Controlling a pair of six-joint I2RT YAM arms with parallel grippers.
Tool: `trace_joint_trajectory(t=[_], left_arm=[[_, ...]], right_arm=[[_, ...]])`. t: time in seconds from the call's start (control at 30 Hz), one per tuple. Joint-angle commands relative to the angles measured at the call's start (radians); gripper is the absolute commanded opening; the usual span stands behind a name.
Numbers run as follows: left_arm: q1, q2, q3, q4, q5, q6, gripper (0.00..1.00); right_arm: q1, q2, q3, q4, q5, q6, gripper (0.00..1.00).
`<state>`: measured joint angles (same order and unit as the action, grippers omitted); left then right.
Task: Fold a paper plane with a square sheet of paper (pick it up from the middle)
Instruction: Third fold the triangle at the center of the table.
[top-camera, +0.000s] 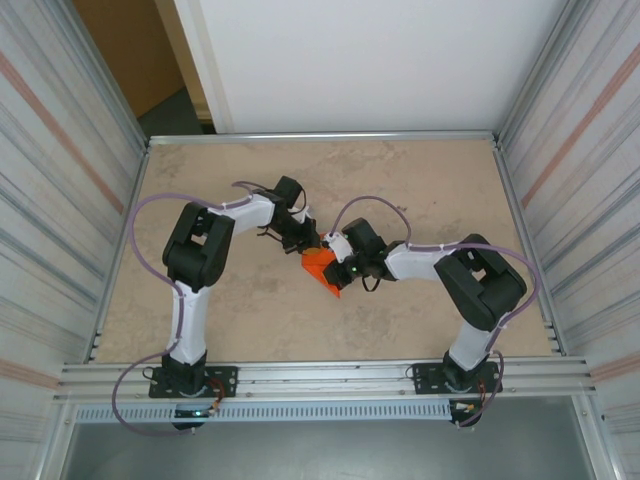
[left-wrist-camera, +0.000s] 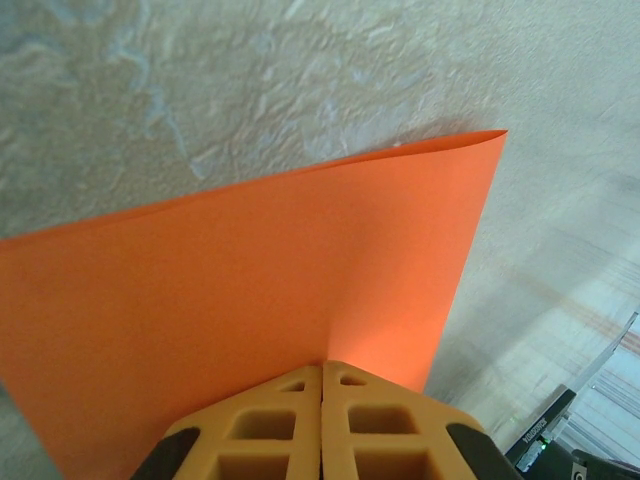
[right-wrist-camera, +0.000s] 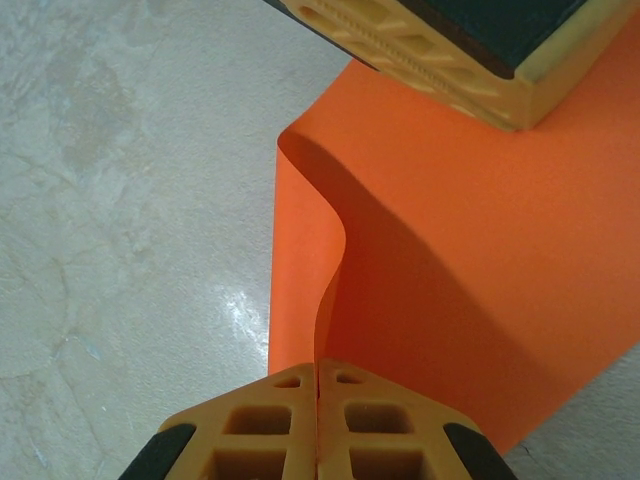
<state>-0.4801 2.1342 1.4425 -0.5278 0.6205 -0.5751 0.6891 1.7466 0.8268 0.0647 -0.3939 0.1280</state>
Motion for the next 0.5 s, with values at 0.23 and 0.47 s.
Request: trace_joint_trajectory(t=[0.23, 0.47], left_arm=[[-0.012, 0.036, 0.009, -0.038, -0.004, 0.023, 0.06], [-0.013, 0.039, 0.007, -0.037, -0.002, 0.022, 0.06]], right_arm=[[-0.013, 0.024, 0.032, -0.032, 0.013, 0.028, 0.06], [-0.013, 0.034, 0.038, -0.033, -0.001, 0.028, 0.06]])
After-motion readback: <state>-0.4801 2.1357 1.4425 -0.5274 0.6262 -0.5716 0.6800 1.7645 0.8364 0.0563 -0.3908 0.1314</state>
